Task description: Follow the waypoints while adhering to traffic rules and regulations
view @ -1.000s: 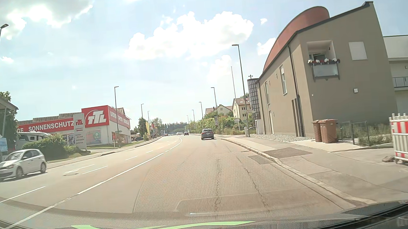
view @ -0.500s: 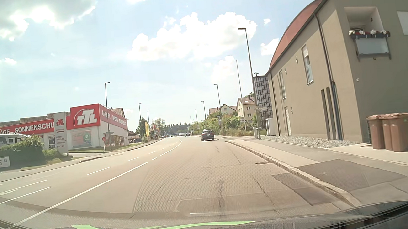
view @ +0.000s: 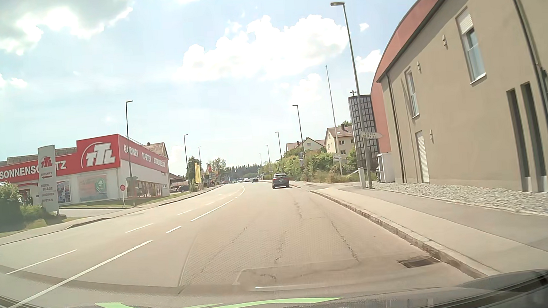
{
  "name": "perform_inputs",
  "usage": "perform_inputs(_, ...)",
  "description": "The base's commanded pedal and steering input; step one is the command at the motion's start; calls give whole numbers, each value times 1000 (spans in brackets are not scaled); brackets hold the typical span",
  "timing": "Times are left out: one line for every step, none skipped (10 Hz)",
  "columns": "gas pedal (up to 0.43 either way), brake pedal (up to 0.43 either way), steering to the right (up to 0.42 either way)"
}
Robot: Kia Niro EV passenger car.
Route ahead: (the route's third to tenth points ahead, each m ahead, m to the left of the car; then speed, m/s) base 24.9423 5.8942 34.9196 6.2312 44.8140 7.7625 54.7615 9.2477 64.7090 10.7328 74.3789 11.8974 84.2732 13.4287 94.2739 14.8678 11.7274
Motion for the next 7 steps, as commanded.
perform_inputs(189, 0, -21)
perform_inputs(189, 0, -21)
perform_inputs(189, 0, -20)
perform_inputs(189, 0, -20)
perform_inputs(189, 0, -19)
perform_inputs(189, 0, -18)
perform_inputs(189, 0, -19)
